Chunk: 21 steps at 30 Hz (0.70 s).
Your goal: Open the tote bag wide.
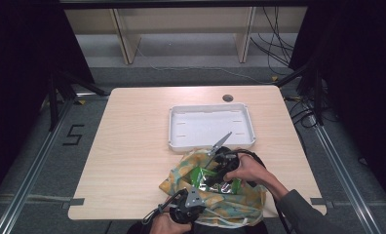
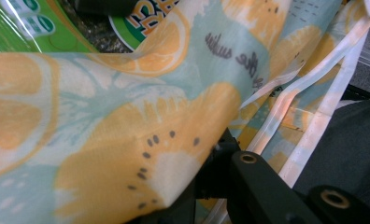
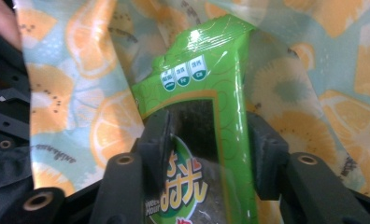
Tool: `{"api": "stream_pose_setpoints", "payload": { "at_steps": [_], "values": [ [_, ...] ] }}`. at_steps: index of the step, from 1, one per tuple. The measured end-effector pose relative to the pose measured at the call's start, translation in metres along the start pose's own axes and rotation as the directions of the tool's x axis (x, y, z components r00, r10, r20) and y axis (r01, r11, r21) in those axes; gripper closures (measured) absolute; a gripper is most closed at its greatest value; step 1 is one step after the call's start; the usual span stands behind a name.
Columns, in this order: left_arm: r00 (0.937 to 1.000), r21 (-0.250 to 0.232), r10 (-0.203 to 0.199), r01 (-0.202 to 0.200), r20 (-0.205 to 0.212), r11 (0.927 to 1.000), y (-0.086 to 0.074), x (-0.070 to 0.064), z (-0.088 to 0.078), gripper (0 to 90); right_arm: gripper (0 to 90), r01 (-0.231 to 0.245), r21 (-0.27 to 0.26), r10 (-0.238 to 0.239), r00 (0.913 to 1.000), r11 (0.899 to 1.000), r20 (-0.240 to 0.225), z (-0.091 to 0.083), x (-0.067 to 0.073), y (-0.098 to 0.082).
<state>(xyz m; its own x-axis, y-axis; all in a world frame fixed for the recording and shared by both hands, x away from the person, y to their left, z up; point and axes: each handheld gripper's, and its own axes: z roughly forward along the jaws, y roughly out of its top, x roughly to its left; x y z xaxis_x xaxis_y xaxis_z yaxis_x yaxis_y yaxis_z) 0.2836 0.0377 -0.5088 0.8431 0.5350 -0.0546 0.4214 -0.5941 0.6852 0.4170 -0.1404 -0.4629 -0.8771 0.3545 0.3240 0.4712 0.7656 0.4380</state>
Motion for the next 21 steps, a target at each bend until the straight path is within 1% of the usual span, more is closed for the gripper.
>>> {"api": "stream_pose_setpoints", "payload": {
  "at_steps": [1, 2, 3, 4, 5, 6, 7, 8, 9, 10, 11, 12, 13, 14, 15, 16, 17, 18, 19, 20, 21],
  "values": [
    [1.0000, 0.001, 0.001, -0.001, -0.001, 1.0000, 0.000, 0.000, 0.000, 89.5, 59.3, 0.011, -0.009, -0.011, 0.9999, 1.000, -0.009, -0.001, 0.002, 0.001],
    [0.9999, 0.002, 0.015, -0.015, -0.002, 0.9999, 0.000, 0.001, 0.000, 89.5, 59.3, 0.011, -0.009, -0.011, 0.9999, 1.000, -0.009, -0.001, 0.002, 0.001],
    [0.9998, 0.002, 0.019, -0.019, -0.001, 0.9998, 0.000, 0.002, 0.000, 89.5, 60.8, 0.021, -0.015, -0.021, 0.9997, 1.000, -0.008, -0.003, 0.003, 0.001],
    [0.9999, 0.002, -0.010, 0.010, -0.005, 0.9999, 0.000, 0.001, 0.000, 89.5, 65.0, 0.021, -0.024, -0.022, 0.9995, 0.999, -0.025, -0.009, 0.005, 0.003],
    [1.0000, 0.003, -0.002, 0.002, -0.002, 1.0000, 0.000, 0.003, 0.000, 89.5, 67.1, 0.018, -0.028, -0.019, 0.9991, 0.999, -0.039, -0.011, 0.007, 0.003],
    [1.0000, 0.003, -0.002, 0.002, -0.002, 1.0000, 0.000, 0.003, 0.000, 89.5, 67.1, 0.018, -0.028, -0.019, 0.9991, 0.999, -0.039, -0.011, 0.007, 0.003],
    [0.9998, -0.001, -0.009, 0.009, -0.019, 1.0000, 0.000, 0.004, -0.001, 89.5, 74.3, 0.014, -0.044, -0.017, 0.9972, 0.999, -0.073, -0.016, 0.011, 0.004],
    [0.9999, -0.012, -0.013, 0.013, -0.008, 0.9999, 0.001, 0.004, -0.002, 89.5, 74.3, 0.014, -0.044, -0.017, 0.9972, 0.999, -0.073, -0.016, 0.011, 0.004],
    [0.9997, -0.013, -0.016, 0.016, -0.017, 0.9998, 0.002, 0.005, -0.003, 89.5, 74.3, 0.017, -0.043, -0.020, 0.9978, 0.999, -0.063, -0.017, 0.013, 0.005],
    [0.9996, -0.016, -0.016, 0.016, -0.022, 0.9997, 0.002, 0.006, -0.004, 89.4, 74.6, 0.035, -0.038, -0.037, 0.9970, 0.999, -0.068, -0.017, 0.016, 0.006],
    [0.9998, -0.017, -0.020, 0.020, -0.006, 0.9997, 0.003, 0.005, -0.005, 89.4, 74.7, 0.030, -0.034, -0.033, 0.9968, 0.999, -0.073, -0.017, 0.018, 0.006],
    [0.9998, -0.011, -0.016, 0.016, -0.012, 0.9998, 0.002, 0.005, -0.005, 89.4, 75.0, 0.036, -0.030, -0.038, 0.9973, 0.999, -0.063, -0.017, 0.020, 0.007],
    [0.9999, -0.013, -0.012, 0.012, -0.002, 0.9998, 0.002, 0.004, -0.005, 89.4, 75.0, 0.036, -0.030, -0.038, 0.9973, 0.999, -0.063, -0.017, 0.020, 0.007],
    [0.9999, -0.009, -0.006, 0.006, 0.010, 0.9999, 0.002, 0.004, -0.005, 89.3, 75.1, 0.043, -0.039, -0.045, 0.9970, 0.998, -0.062, -0.018, 0.020, 0.008],
    [0.9997, -0.015, -0.017, 0.018, 0.015, 0.9997, 0.002, 0.003, -0.005, 89.0, 75.0, 0.060, -0.051, -0.063, 0.9963, 0.997, -0.058, -0.019, 0.018, 0.008],
    [0.9993, -0.011, -0.029, 0.029, 0.025, 0.9995, 0.002, 0.002, -0.007, 87.7, 75.1, 0.067, -0.059, -0.070, 0.9960, 0.996, -0.056, -0.021, 0.018, 0.008],
    [0.9994, -0.012, -0.021, 0.021, 0.029, 0.9997, 0.003, 0.002, -0.008, 86.2, 75.1, 0.045, -0.061, -0.048, 0.9975, 0.997, -0.051, -0.024, 0.019, 0.008],
    [0.9993, -0.013, -0.011, 0.012, 0.036, 0.9999, 0.004, 0.002, -0.010, 84.2, 75.1, 0.081, -0.095, -0.086, 0.9950, 0.992, -0.051, -0.025, 0.017, 0.008],
    [0.9986, -0.014, -0.035, 0.036, 0.039, 0.9993, 0.004, 0.001, -0.012, 84.2, 75.1, 0.081, -0.095, -0.086, 0.9950, 0.992, -0.051, -0.025, 0.017, 0.008],
    [0.9989, -0.009, -0.005, 0.006, 0.047, 0.9999, 0.005, 0.003, -0.014, 81.6, 75.1, 0.074, -0.097, -0.079, 0.9957, 0.993, -0.049, -0.028, 0.017, 0.008],
    [0.9981, -0.017, -0.040, 0.041, 0.047, 0.9990, 0.005, 0.001, -0.017, 78.2, 75.1, 0.088, -0.120, -0.092, 0.9953, 0.989, -0.029, -0.034, 0.017, 0.008]
  ]
}}
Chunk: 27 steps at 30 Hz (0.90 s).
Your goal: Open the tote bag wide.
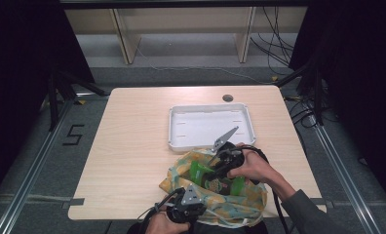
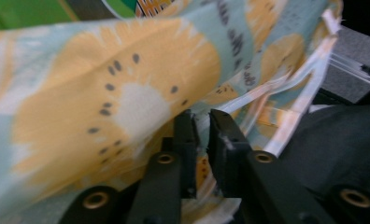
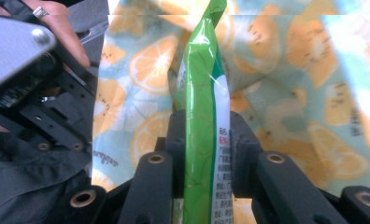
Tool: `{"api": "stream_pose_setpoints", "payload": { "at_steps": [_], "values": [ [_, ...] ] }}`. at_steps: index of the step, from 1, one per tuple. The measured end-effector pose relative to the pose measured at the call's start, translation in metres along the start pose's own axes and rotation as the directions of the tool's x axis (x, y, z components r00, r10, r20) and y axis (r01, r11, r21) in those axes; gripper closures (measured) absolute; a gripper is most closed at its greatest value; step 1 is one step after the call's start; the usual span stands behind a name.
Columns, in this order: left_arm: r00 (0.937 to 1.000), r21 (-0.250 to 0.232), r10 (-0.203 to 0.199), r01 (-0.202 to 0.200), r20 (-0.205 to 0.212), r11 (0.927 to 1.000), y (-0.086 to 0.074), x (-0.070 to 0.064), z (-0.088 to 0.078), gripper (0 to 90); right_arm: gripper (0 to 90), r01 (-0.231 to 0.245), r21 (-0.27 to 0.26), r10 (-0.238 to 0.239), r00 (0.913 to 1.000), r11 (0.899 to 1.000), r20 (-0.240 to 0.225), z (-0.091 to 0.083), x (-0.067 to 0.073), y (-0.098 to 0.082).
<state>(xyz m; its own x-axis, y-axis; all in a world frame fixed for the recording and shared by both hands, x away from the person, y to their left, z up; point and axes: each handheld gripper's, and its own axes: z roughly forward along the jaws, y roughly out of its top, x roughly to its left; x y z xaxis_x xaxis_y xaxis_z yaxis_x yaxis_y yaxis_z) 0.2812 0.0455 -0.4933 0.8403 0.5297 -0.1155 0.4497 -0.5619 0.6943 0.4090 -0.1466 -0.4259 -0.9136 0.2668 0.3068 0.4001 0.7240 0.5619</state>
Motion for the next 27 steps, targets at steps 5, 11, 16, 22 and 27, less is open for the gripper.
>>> {"api": "stream_pose_setpoints", "payload": {
  "at_steps": [5, 11, 16, 22, 27],
  "values": [
    [0.9996, 0.020, 0.004, -0.005, 0.030, 0.9998, 0.004, 0.001, -0.013, 70.9, 75.1, -0.004, -0.022, 0.005, 0.9996, 1.000, 0.027, -0.009, 0.001, 0.001],
    [0.9997, 0.006, 0.009, -0.010, 0.021, 0.9999, 0.006, 0.004, -0.032, 63.5, 75.1, -0.010, -0.045, 0.012, 0.9986, 0.999, 0.051, -0.017, 0.002, 0.003],
    [1.0000, -0.013, -0.003, 0.003, 0.009, 0.9999, 0.002, 0.008, -0.052, 58.9, 75.1, -0.004, -0.061, 0.008, 0.9976, 0.998, 0.069, -0.023, 0.002, 0.005],
    [0.9994, -0.025, -0.033, 0.033, -0.004, 0.9991, -0.005, 0.014, -0.069, 53.4, 75.1, -0.006, -0.062, 0.012, 0.9956, 0.998, 0.093, -0.031, 0.004, 0.007],
    [0.9985, -0.029, -0.048, 0.047, -0.026, 0.9985, -0.012, 0.020, -0.084, 50.4, 75.1, 0.020, -0.086, -0.009, 0.9921, 0.996, 0.125, -0.039, 0.006, 0.009]
  ]
}}
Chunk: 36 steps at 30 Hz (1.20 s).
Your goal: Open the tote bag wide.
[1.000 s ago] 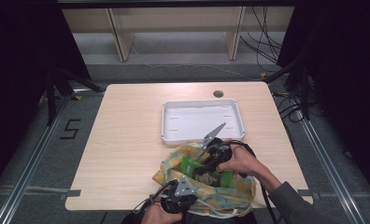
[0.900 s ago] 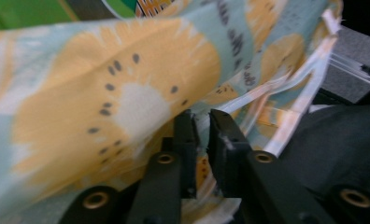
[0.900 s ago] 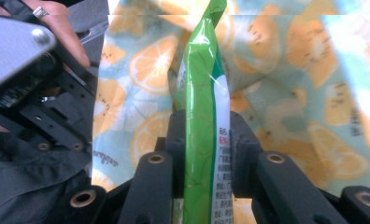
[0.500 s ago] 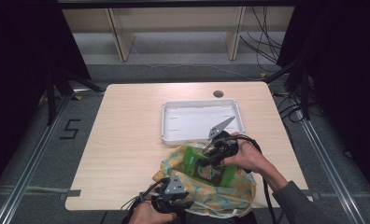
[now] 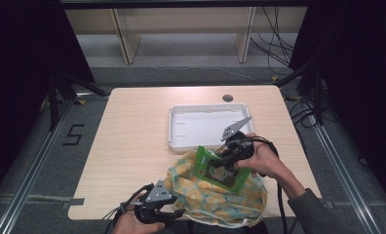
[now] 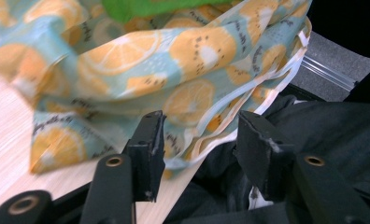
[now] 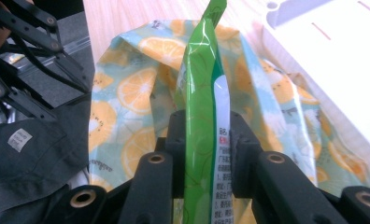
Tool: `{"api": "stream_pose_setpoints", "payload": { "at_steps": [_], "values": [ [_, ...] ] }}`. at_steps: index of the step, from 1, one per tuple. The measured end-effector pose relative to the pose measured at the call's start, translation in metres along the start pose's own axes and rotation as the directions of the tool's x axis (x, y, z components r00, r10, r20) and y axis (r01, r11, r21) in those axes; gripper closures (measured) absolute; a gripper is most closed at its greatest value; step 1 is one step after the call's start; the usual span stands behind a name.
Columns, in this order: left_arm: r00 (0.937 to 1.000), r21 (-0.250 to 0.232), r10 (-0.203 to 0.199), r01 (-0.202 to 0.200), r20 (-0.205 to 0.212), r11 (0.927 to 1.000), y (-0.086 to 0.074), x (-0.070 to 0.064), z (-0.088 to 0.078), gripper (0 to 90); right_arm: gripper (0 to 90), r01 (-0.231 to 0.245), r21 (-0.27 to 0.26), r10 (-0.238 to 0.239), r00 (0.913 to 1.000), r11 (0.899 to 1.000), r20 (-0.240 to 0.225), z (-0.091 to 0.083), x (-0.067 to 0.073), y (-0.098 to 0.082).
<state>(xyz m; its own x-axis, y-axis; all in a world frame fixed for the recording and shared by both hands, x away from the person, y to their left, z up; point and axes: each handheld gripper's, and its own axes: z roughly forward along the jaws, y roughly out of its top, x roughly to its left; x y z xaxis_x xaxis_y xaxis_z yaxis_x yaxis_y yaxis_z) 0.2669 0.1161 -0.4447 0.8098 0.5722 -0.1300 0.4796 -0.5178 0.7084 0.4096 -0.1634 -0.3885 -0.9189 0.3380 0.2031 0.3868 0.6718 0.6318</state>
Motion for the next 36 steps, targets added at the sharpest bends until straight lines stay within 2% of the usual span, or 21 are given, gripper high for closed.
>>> {"api": "stream_pose_setpoints", "payload": {
  "at_steps": [4, 5, 7, 9, 10, 11, 12, 13, 14, 15, 18, 19, 20, 21, 22, 23, 24, 29, 30, 31, 36],
  "values": [
    [0.9997, -0.014, -0.023, 0.023, -0.005, 0.9997, -0.002, 0.003, -0.008, 48.5, 75.1, 0.001, 0.018, -0.002, 0.9991, 1.000, 0.041, -0.006, 0.002, 0.002],
    [0.9995, -0.023, -0.027, 0.027, -0.013, 0.9994, -0.003, 0.005, -0.010, 48.1, 75.1, 0.027, 0.004, -0.027, 0.9994, 1.000, 0.024, -0.006, 0.001, 0.003],
    [0.9994, -0.026, -0.034, 0.034, -0.009, 0.9991, -0.003, 0.006, -0.012, 47.5, 75.1, 0.032, -0.005, -0.032, 0.9989, 0.999, 0.036, -0.007, 0.002, 0.004],
    [0.9984, -0.036, -0.046, 0.045, -0.033, 0.9984, -0.005, 0.009, -0.016, 47.1, 75.1, 0.015, -0.005, -0.015, 0.9990, 1.000, 0.041, -0.010, 0.003, 0.005],
    [0.9979, -0.028, -0.034, 0.032, -0.056, 0.9991, -0.007, 0.012, -0.019, 46.4, 75.1, 0.023, -0.009, -0.023, 0.9986, 1.000, 0.047, -0.013, 0.003, 0.006],
    [0.9970, -0.042, -0.052, 0.049, -0.057, 0.9979, -0.008, 0.013, -0.020, 46.1, 75.1, 0.018, -0.008, -0.018, 0.9991, 1.000, 0.038, -0.014, 0.003, 0.006],
    [0.9967, -0.039, -0.041, 0.039, -0.070, 0.9985, -0.009, 0.015, -0.021, 45.8, 75.1, 0.002, -0.006, -0.002, 0.9985, 1.000, 0.055, -0.016, 0.004, 0.007],
    [0.9967, -0.039, -0.041, 0.039, -0.070, 0.9985, -0.009, 0.015, -0.021, 45.6, 75.1, 0.002, -0.006, -0.002, 0.9985, 1.000, 0.055, -0.016, 0.004, 0.007],
    [0.9958, -0.036, -0.048, 0.045, -0.079, 0.9983, -0.011, 0.017, -0.022, 45.3, 75.1, 0.025, -0.024, -0.024, 0.9984, 0.999, 0.051, -0.016, 0.004, 0.008],
    [0.9955, -0.039, -0.054, 0.051, -0.078, 0.9980, -0.012, 0.018, -0.022, 44.9, 75.1, 0.027, -0.016, -0.026, 0.9977, 1.000, 0.063, -0.018, 0.004, 0.009],
    [0.9935, -0.039, -0.064, 0.061, -0.094, 0.9974, -0.015, 0.022, -0.025, 43.1, 75.1, 0.016, -0.031, -0.014, 0.9983, 0.999, 0.057, -0.021, 0.005, 0.011],
    [0.9917, -0.036, -0.068, 0.064, -0.110, 0.9973, -0.018, 0.026, -0.028, 42.3, 75.1, 0.031, -0.037, -0.029, 0.9986, 0.999, 0.044, -0.022, 0.004, 0.012],
    [0.9894, -0.030, -0.063, 0.060, -0.131, 0.9978, -0.019, 0.028, -0.029, 41.7, 75.1, 0.022, -0.045, -0.020, 0.9987, 0.999, 0.047, -0.022, 0.005, 0.013],
    [0.9894, -0.030, -0.063, 0.060, -0.131, 0.9978, -0.019, 0.028, -0.029, 41.0, 75.1, 0.022, -0.045, -0.020, 0.9987, 0.999, 0.047, -0.022, 0.005, 0.013],
    [0.9903, -0.013, -0.037, 0.036, -0.134, 0.9993, -0.020, 0.032, -0.030, 40.4, 75.1, 0.012, -0.053, -0.009, 0.9986, 0.999, 0.051, -0.025, 0.004, 0.013],
    [0.9864, -0.024, -0.075, 0.072, -0.146, 0.9971, -0.022, 0.033, -0.029, 40.4, 75.1, 0.012, -0.053, -0.009, 0.9986, 0.999, 0.051, -0.025, 0.004, 0.013],
    [0.9848, -0.019, -0.087, 0.085, -0.151, 0.9962, -0.025, 0.036, -0.030, 39.4, 75.1, 0.021, -0.054, -0.018, 0.9982, 0.998, 0.057, -0.027, 0.002, 0.014],
    [0.9795, -0.013, -0.104, 0.103, -0.173, 0.9946, -0.028, 0.041, -0.029, 33.9, 75.1, 0.025, -0.087, -0.020, 0.9985, 0.996, 0.051, -0.032, 0.002, 0.018],
    [0.9809, 0.000, -0.084, 0.086, -0.175, 0.9963, -0.029, 0.043, -0.030, 33.9, 75.1, 0.025, -0.087, -0.020, 0.9985, 0.996, 0.051, -0.032, 0.002, 0.018],
    [0.9782, -0.008, -0.104, 0.105, -0.179, 0.9945, -0.029, 0.043, -0.028, 32.7, 75.1, 0.028, -0.084, -0.024, 0.9984, 0.996, 0.051, -0.033, 0.003, 0.018],
    [0.9743, 0.006, -0.109, 0.113, -0.197, 0.9936, -0.031, 0.046, -0.027, 22.7, 75.2, 0.031, -0.115, -0.024, 0.9978, 0.993, 0.062, -0.040, 0.002, 0.022]
  ]
}}
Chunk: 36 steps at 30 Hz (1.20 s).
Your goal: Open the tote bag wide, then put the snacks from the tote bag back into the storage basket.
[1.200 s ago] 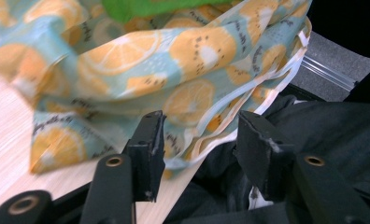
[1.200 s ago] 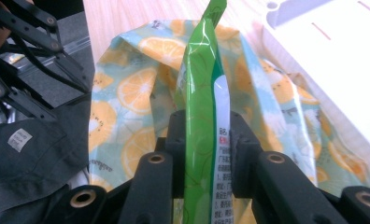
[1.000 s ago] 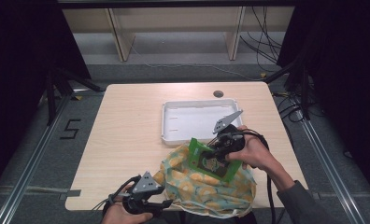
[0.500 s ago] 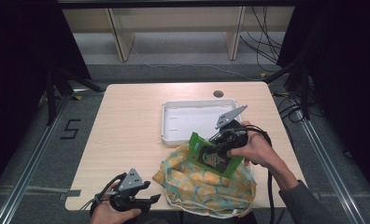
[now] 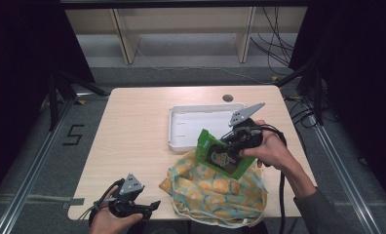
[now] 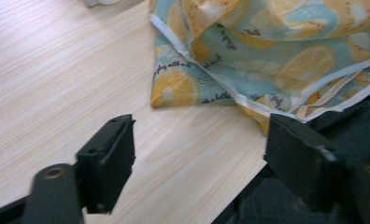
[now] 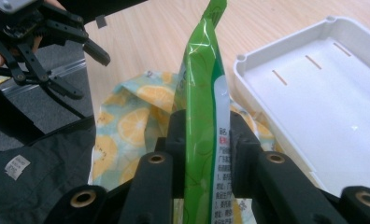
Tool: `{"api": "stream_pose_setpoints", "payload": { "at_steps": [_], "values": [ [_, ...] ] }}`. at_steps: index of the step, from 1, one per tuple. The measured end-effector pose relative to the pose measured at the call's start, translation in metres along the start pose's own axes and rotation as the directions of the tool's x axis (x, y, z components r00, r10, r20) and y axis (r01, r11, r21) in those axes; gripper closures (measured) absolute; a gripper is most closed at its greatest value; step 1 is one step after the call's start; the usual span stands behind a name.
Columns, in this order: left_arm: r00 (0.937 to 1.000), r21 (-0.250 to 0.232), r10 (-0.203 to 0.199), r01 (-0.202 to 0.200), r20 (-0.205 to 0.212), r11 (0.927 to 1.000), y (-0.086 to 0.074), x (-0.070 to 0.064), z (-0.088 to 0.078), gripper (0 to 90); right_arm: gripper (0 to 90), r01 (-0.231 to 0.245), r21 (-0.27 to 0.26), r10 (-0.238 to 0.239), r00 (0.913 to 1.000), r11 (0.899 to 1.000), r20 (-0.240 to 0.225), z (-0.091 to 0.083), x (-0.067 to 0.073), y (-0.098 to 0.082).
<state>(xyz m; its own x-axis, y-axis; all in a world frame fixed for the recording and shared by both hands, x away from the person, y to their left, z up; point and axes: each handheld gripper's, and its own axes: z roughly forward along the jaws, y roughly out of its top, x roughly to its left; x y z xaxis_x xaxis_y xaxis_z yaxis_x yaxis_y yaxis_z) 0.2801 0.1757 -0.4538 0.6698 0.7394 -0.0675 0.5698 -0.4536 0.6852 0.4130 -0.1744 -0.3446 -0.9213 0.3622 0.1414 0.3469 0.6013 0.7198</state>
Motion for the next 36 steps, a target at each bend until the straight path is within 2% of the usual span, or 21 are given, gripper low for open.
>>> {"api": "stream_pose_setpoints", "payload": {
  "at_steps": [2, 4, 5, 6, 8, 11, 12, 15, 17, 18, 19, 20, 21, 23, 24, 29, 30, 33, 34, 35, 36],
  "values": [
    [0.9999, 0.000, -0.010, 0.010, 0.004, 1.0000, -0.001, 0.000, 0.001, 22.3, 75.1, -0.001, -0.006, 0.001, 1.0000, 1.000, 0.001, -0.002, -0.001, 0.001],
    [0.9998, 0.003, 0.020, -0.020, 0.008, 0.9998, -0.001, 0.000, 0.001, 22.0, 75.1, -0.011, -0.007, 0.011, 0.9999, 1.000, 0.010, -0.004, -0.002, 0.001],
    [0.9998, 0.003, 0.020, -0.020, 0.008, 0.9998, -0.001, 0.000, 0.001, 22.0, 75.1, -0.011, -0.007, 0.011, 0.9999, 1.000, 0.010, -0.004, -0.002, 0.001],
    [0.9999, -0.001, -0.002, 0.002, 0.013, 1.0000, -0.002, -0.001, 0.002, 22.1, 75.1, -0.009, -0.019, 0.010, 0.9999, 1.000, 0.013, -0.005, -0.004, 0.002],
    [0.9999, 0.005, 0.011, -0.011, 0.008, 0.9999, -0.002, 0.000, 0.001, 22.1, 75.1, -0.013, -0.018, 0.013, 0.9998, 1.000, 0.014, -0.006, -0.003, 0.003],
    [1.0000, -0.006, -0.006, 0.006, -0.003, 1.0000, -0.003, 0.001, 0.002, 21.8, 75.1, -0.025, -0.053, 0.026, 0.9995, 0.998, 0.017, -0.011, -0.006, 0.005],
    [0.9998, 0.006, 0.019, -0.019, 0.002, 0.9998, -0.002, 0.003, 0.000, 21.7, 75.2, -0.022, -0.061, 0.024, 0.9992, 0.998, 0.033, -0.013, -0.007, 0.006],
    [0.9997, 0.008, 0.024, -0.024, -0.002, 0.9997, -0.002, 0.003, 0.000, 21.7, 75.2, -0.053, -0.077, 0.056, 0.9978, 0.996, 0.036, -0.014, -0.008, 0.007],
    [0.9998, 0.007, 0.022, -0.022, -0.002, 0.9997, -0.003, 0.002, 0.000, 21.7, 75.1, -0.056, -0.078, 0.059, 0.9974, 0.995, 0.041, -0.016, -0.012, 0.008],
    [1.0000, -0.013, -0.009, 0.008, -0.004, 0.9999, -0.003, 0.000, 0.002, 21.7, 75.1, -0.076, -0.089, 0.082, 0.9951, 0.993, 0.055, -0.017, -0.016, 0.008],
    [1.0000, -0.013, -0.009, 0.008, -0.004, 0.9999, -0.003, 0.000, 0.002, 21.7, 75.1, -0.077, -0.088, 0.082, 0.9947, 0.993, 0.061, -0.017, -0.019, 0.008],
    [0.9999, -0.001, 0.015, -0.015, -0.002, 0.9999, -0.003, 0.001, 0.000, 21.7, 75.2, -0.078, -0.089, 0.085, 0.9936, 0.993, 0.075, -0.018, -0.022, 0.008],
    [0.9999, -0.001, 0.015, -0.015, -0.002, 0.9999, -0.003, 0.001, 0.000, 21.7, 75.1, -0.102, -0.094, 0.109, 0.9909, 0.990, 0.079, -0.019, -0.024, 0.008],
    [0.9995, 0.008, 0.030, -0.030, -0.006, 0.9995, -0.003, 0.002, 0.000, 21.7, 75.2, -0.080, -0.095, 0.088, 0.9919, 0.992, 0.091, -0.019, -0.028, 0.007],
    [0.9998, 0.004, 0.020, -0.020, -0.003, 0.9998, -0.003, 0.001, 0.000, 21.7, 75.1, -0.106, -0.100, 0.117, 0.9877, 0.989, 0.104, -0.019, -0.031, 0.007],
    [0.9993, 0.011, 0.037, -0.037, -0.004, 0.9993, -0.003, 0.002, -0.001, 21.7, 75.2, -0.138, -0.114, 0.153, 0.9791, 0.984, 0.135, -0.020, -0.043, 0.007],
    [0.9993, 0.012, 0.037, -0.037, -0.004, 0.9993, -0.003, 0.002, -0.001, 21.7, 75.2, -0.158, -0.111, 0.174, 0.9740, 0.981, 0.145, -0.021, -0.048, 0.007],
    [0.9993, 0.011, 0.038, -0.038, -0.008, 0.9992, -0.004, 0.002, -0.001, 21.7, 75.2, -0.167, -0.129, 0.186, 0.9706, 0.978, 0.153, -0.020, -0.056, 0.007],
    [0.9998, 0.002, 0.019, -0.019, -0.010, 0.9998, -0.005, 0.002, 0.000, 21.7, 75.3, -0.197, -0.120, 0.215, 0.9621, 0.973, 0.167, -0.021, -0.063, 0.009],
    [0.9998, 0.002, 0.019, -0.019, -0.010, 0.9998, -0.005, 0.002, 0.000, 21.8, 75.3, -0.197, -0.120, 0.215, 0.9621, 0.973, 0.167, -0.021, -0.063, 0.009],
    [0.9986, 0.013, 0.050, -0.050, -0.013, 0.9987, -0.004, 0.004, -0.003, 21.8, 75.3, -0.200, -0.132, 0.223, 0.9548, 0.971, 0.197, -0.020, -0.070, 0.009]
  ]
}}
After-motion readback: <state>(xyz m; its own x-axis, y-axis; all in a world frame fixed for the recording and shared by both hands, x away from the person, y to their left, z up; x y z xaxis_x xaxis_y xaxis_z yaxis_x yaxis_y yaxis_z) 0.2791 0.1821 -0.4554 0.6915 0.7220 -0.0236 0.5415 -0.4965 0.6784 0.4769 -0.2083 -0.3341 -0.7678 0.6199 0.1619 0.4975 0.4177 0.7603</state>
